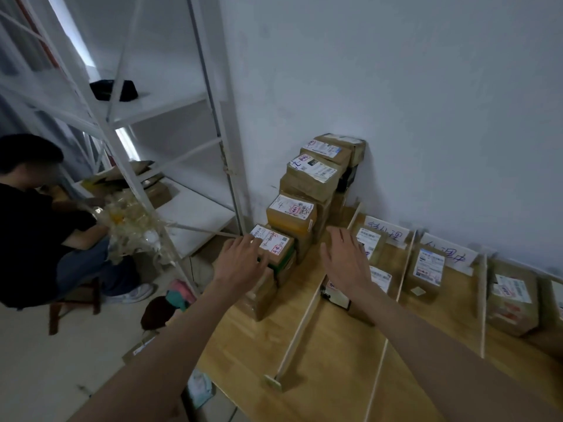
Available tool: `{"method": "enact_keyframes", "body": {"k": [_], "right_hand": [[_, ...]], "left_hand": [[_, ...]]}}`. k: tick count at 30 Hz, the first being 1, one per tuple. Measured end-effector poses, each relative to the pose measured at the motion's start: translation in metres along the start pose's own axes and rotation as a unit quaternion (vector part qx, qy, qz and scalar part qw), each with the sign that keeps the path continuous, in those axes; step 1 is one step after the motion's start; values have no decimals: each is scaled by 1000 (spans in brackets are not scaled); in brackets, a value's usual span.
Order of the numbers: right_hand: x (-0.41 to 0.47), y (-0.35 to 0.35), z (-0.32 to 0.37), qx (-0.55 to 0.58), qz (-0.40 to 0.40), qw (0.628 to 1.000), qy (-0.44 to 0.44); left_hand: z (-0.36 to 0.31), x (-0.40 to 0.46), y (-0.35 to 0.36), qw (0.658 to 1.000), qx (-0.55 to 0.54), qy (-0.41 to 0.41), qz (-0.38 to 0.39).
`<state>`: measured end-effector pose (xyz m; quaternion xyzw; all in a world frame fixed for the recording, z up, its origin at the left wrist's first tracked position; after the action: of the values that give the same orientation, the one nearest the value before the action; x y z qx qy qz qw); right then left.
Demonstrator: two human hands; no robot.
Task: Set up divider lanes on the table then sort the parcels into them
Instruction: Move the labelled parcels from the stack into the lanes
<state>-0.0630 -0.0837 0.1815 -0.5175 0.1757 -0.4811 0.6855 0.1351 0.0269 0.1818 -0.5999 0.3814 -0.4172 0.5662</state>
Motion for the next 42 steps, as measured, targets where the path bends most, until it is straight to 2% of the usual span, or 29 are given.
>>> {"method": "enact_keyframes", "body": {"k": [7,17,24,30,33,35,38,42], "right_hand": [[65,16,4,23,-14,999,44],[120,27,4,0,-53,994,93],[164,32,7,-26,-69,984,163],[196,42,8,5,-95,970,222],[207,49,7,45,-108,961,252],[212,55,2,83,-115,952,273],[220,62,-5,148,-129,931,307],[225,66,-11,217,-155,899,347]], "left_hand": [[28,78,-8,999,8,31,-15],[38,176,-11,996,-5,89,-30],[36,254,-18,984,-21,168,-52],[34,312,-14,979,-60,190,-37],[25,327,-10,975,-109,191,-19],[18,337,-2,967,-180,181,22],[5,346,11,933,-307,159,104],[-3,343,13,905,-387,127,121]]}}
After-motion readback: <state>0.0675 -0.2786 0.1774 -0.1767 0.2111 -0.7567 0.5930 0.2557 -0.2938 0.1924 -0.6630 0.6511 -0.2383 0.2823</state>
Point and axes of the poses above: each hand's wrist, its own x-axis towards the middle knuckle, its own y-axis out of the palm, z = x × y, the point moved 4 cm from there along x, towards the middle knuckle, and after that the axes turned 3 degrees about x, right-handed, at the moved point
